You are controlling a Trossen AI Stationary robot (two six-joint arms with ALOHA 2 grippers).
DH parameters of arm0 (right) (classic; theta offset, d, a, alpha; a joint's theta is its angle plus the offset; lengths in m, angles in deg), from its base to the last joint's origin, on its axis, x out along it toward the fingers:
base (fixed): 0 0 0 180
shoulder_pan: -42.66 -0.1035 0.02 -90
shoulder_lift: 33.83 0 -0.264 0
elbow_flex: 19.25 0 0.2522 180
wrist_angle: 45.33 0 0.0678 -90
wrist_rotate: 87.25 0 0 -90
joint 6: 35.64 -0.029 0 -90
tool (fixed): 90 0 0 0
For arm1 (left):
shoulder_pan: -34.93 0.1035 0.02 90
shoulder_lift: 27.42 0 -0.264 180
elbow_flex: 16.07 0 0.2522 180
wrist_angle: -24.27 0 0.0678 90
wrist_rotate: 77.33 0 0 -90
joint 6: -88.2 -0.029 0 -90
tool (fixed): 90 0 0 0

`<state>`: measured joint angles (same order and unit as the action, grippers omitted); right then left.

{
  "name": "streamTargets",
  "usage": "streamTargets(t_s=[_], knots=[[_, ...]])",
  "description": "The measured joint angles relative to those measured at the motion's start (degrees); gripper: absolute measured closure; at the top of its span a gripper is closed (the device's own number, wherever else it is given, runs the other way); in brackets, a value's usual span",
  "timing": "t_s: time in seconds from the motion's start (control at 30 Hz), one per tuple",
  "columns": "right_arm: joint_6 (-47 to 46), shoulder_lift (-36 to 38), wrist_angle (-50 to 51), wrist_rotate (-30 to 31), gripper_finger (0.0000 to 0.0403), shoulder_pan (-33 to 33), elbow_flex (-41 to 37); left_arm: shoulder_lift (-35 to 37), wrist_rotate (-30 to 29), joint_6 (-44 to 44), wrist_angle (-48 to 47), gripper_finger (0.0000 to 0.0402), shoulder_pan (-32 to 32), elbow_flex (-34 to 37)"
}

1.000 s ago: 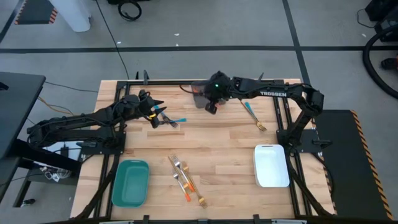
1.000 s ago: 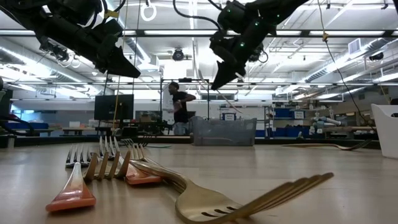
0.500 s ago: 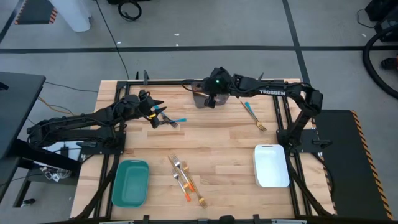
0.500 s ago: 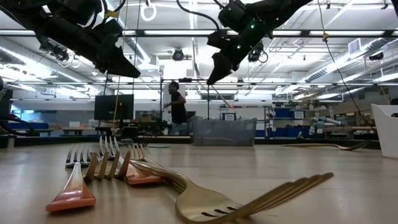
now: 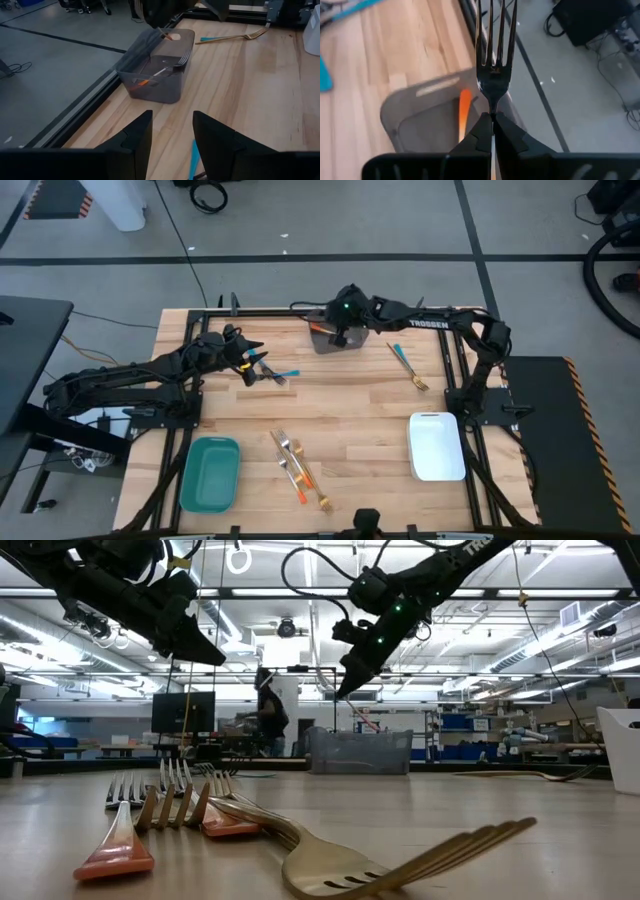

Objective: Sort silverware by color (type)
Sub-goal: Put the orange fork into the black bin

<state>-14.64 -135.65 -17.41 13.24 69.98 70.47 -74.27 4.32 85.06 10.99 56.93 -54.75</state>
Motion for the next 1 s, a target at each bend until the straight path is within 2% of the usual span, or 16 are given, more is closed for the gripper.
streamTargets(t_s=[0.3, 0.43, 1.0], knots=[[-1.53, -0.37, 1.83, -1.83, 0.0391, 1.99, 0.02, 0.00, 0.02, 0.06, -0.36, 0.0251, -0.02, -0.01], [-3.61, -0.37, 3.13, -4.44, 0.0391, 3.06, -0.07, 0.00, 0.03, 0.75, -0.36, 0.0251, -0.09, -0.01], [-7.98, -0.37, 0.34, -6.12, 0.0391, 4.86, -6.44, 0.00, 0.02, 0.97, -0.27, 0.0251, -0.09, -0.01]])
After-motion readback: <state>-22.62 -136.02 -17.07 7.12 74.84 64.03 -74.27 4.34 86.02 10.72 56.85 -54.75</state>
